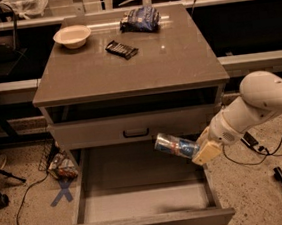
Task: Place redbull can into middle drawer
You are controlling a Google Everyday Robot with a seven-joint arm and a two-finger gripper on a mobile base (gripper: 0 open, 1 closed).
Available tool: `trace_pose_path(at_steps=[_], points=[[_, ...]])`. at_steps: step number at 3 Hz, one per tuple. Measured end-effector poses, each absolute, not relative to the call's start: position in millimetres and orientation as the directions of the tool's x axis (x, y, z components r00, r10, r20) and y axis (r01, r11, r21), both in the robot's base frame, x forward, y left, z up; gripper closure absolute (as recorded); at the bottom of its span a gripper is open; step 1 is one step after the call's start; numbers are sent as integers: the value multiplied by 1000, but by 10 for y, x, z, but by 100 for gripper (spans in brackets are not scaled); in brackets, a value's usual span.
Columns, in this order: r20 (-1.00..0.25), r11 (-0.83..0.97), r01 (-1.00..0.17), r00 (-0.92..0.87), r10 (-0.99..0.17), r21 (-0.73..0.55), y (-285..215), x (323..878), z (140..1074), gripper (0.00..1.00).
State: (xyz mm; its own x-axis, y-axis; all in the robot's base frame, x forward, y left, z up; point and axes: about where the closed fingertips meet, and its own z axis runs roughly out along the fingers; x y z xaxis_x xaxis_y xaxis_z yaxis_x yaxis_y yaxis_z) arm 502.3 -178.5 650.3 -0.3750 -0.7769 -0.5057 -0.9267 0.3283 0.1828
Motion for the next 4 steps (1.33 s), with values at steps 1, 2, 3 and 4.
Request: trace_pose_path(at_steps=[1,2,3,4], points=[[-476,353,-908,-418,-773,225,-1598,4977,5839,100],[-503,356,-896,-443,-742,265,-1334,5009,5389,100],[-502,349,-898,-440,-745,269,-1307,5013,5344,100],[-513,334,-901,-432,-741,277,-1193,5056,5099,100]])
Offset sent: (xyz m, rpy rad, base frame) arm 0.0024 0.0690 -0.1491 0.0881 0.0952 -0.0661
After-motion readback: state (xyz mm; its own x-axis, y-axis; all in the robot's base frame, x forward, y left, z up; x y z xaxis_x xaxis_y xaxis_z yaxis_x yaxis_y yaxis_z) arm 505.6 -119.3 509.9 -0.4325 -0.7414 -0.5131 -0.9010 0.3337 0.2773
